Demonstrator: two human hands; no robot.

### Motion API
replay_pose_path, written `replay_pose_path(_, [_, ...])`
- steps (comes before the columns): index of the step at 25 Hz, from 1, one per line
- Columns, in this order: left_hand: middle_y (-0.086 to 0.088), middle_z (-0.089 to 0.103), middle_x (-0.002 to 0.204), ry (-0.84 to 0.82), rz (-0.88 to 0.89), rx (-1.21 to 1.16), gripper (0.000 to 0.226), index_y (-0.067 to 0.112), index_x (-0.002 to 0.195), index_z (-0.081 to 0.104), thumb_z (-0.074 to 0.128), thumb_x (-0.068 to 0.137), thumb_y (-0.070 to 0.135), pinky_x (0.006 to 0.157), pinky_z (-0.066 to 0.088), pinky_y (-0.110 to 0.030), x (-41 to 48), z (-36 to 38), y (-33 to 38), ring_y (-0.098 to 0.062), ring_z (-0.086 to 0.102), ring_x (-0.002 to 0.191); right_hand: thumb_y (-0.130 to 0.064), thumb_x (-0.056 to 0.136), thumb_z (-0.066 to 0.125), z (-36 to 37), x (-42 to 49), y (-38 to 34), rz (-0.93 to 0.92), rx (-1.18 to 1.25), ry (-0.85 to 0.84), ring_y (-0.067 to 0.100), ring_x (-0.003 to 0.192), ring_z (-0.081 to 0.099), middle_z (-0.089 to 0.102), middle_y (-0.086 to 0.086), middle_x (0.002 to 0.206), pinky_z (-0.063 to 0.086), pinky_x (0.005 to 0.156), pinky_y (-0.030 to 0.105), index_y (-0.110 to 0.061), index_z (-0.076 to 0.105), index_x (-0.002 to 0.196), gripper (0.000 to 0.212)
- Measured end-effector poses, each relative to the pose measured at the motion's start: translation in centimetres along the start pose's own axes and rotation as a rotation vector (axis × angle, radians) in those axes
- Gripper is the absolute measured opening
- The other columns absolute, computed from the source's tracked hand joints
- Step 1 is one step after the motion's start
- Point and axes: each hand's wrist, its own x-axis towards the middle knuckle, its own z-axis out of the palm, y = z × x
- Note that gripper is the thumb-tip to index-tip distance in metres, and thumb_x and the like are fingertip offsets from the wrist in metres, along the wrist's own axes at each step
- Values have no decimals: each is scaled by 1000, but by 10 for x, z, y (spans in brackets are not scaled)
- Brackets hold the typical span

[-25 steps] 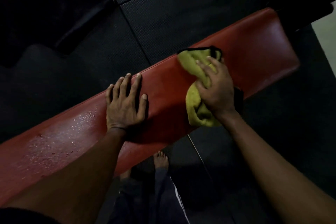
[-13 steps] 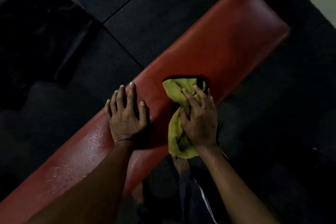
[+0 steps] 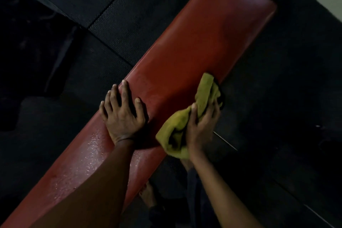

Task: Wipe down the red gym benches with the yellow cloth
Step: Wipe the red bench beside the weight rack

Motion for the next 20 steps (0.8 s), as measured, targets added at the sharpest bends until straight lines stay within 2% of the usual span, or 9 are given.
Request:
replay_pose_path(3, [-11, 41, 155, 3, -9, -14, 63, 25, 155, 34, 29, 99, 52, 118, 21, -53, 0, 0, -1, -30, 37, 142, -48, 98, 48, 0, 8, 13, -13, 8, -87, 32, 140, 41, 39, 18, 151, 40, 109, 36, -6, 46, 145, 64])
replay_pose_path(6, [-11, 41, 155, 6, -4, -4, 63, 25, 156, 34, 28, 99, 52, 118, 21, -52, -1, -2, 1, -30, 37, 142, -33, 97, 59, 1, 66, 11, -37, 8, 56, 38, 134, 48, 49, 24, 141, 40, 108, 41, -1, 57, 135, 50])
replay_pose_path(8, [-10, 41, 155, 9, -13, -11, 62, 25, 156, 33, 29, 99, 51, 119, 21, -51, -1, -1, 2, -29, 36, 143, -26, 95, 63, 1, 94, 6, -12, 83, 112, 35, 133, 49, 51, 23, 140, 40, 107, 33, -3, 61, 133, 45])
replay_pose_path(9, [-10, 40, 156, 11, -20, -10, 62, 26, 156, 32, 30, 100, 51, 119, 21, -51, -2, -1, 2, -28, 35, 143, -24, 95, 64, 1, 95, 3, 8, 122, 106, 32, 133, 48, 50, 22, 141, 38, 106, 24, -3, 60, 134, 44])
replay_pose_path(11, [-8, 39, 156, 9, -27, -2, 62, 26, 157, 30, 32, 100, 51, 119, 21, -50, -3, -3, 1, -27, 35, 143, -22, 97, 62, 2, 71, -6, 32, 122, 76, 32, 132, 46, 48, 26, 142, 26, 103, 4, 1, 57, 136, 46])
replay_pose_path(12, [-8, 39, 156, 4, -23, -2, 63, 26, 157, 30, 32, 100, 51, 119, 21, -50, -4, -4, 2, -27, 35, 143, -22, 97, 60, 1, 48, -9, 7, 87, 54, 35, 133, 44, 45, 29, 143, 19, 104, 0, 4, 54, 138, 49])
replay_pose_path(14, [-8, 38, 157, -13, -15, -16, 62, 26, 157, 29, 34, 100, 51, 119, 20, -50, -3, -6, 2, -28, 34, 143, -27, 99, 54, -3, -3, -5, -123, -20, -72, 35, 141, 35, 33, 29, 153, 13, 113, 8, 0, 45, 146, 55])
replay_pose_path(16, [-7, 37, 158, -29, -26, -46, 62, 26, 157, 30, 34, 101, 51, 120, 19, -49, -3, -10, 1, -27, 33, 144, -29, 102, 51, -10, -34, 8, -250, -115, -232, 30, 147, 26, 22, 20, 161, 21, 119, 22, -10, 38, 153, 56])
replay_pose_path(20, [-7, 28, 163, -142, 0, -180, 61, 26, 158, 27, 39, 103, 48, 124, 10, -45, 1, -25, -5, -24, 22, 151, -26, 103, 47, -21, -25, 12, -388, -291, -343, 33, 153, 11, 16, 11, 166, 25, 123, 47, -17, 33, 156, 56])
